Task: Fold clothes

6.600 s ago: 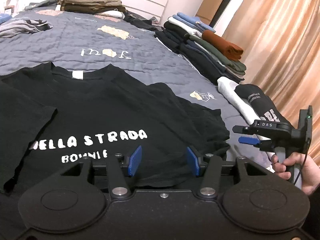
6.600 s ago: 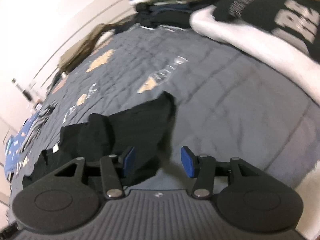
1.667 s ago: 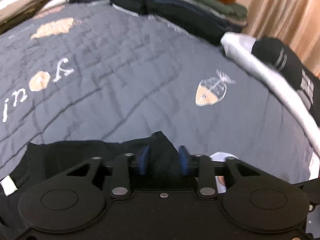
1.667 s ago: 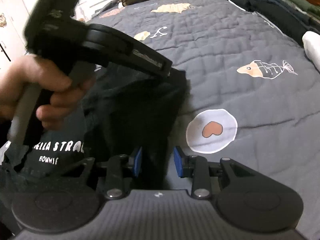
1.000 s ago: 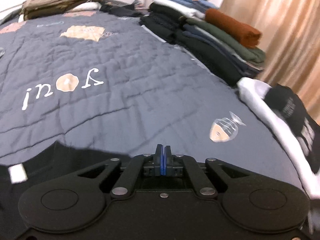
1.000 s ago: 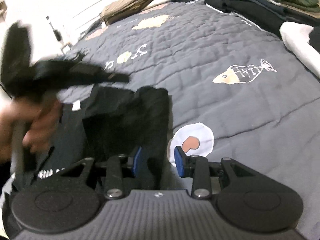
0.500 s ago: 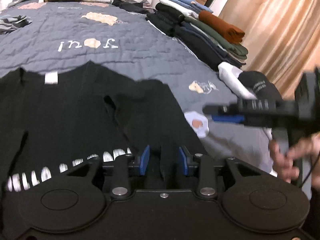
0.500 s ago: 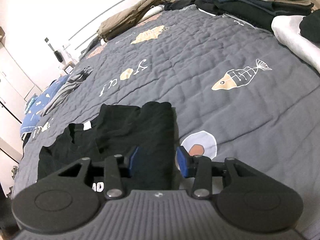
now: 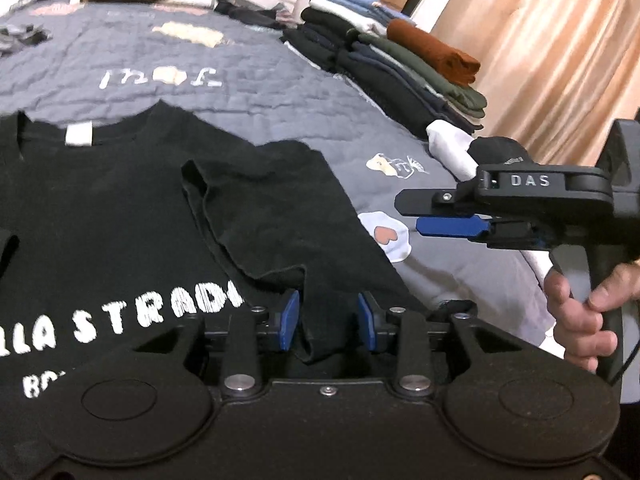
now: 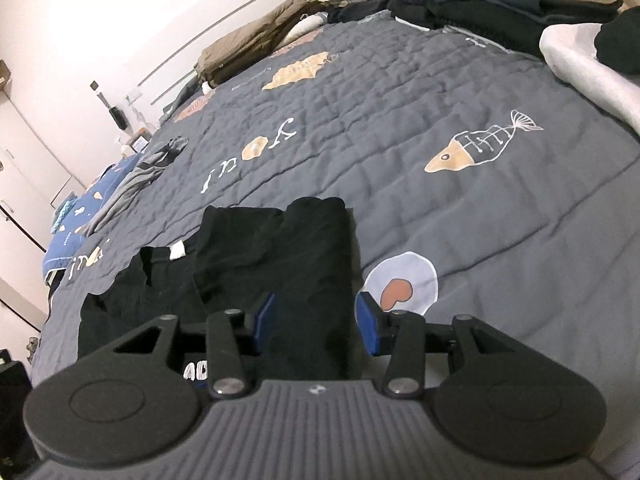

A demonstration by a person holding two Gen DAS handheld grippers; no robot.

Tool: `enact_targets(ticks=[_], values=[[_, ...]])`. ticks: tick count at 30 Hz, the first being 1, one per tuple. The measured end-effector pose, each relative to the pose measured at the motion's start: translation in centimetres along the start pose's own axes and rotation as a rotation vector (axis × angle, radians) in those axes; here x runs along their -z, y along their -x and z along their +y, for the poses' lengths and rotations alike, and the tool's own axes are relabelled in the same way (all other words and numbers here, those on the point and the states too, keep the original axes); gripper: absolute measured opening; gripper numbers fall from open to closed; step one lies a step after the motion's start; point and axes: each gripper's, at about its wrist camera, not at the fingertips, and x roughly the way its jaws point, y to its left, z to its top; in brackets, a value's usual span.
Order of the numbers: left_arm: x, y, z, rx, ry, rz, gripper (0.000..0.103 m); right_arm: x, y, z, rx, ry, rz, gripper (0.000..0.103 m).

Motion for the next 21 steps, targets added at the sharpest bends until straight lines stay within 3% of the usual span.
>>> enact_targets(ticks=[10,12,17,21], values=[[0.3,-0.9,2.7,0.078,0.192,0.008,0.031,0.6,-0.4,0.2,0.004,0.011,0.021,0.044],[0.3,-0.9,2.9,0.102,0.215,0.02,0.019,0.6,-0.5,0.2,0.006,0.011,0.024,0.044],[0.2,-0.1,2.5,0.135,0.225,0.121,0.011,0.5,-0.4,-0.1,0.014,0.003,0.02,0.045],[0.6,0.5,1.8,0.105,0.182,0.193,0.011,0.5,-0.5,-0.3,0.019,-0.002,0.026,0.045]])
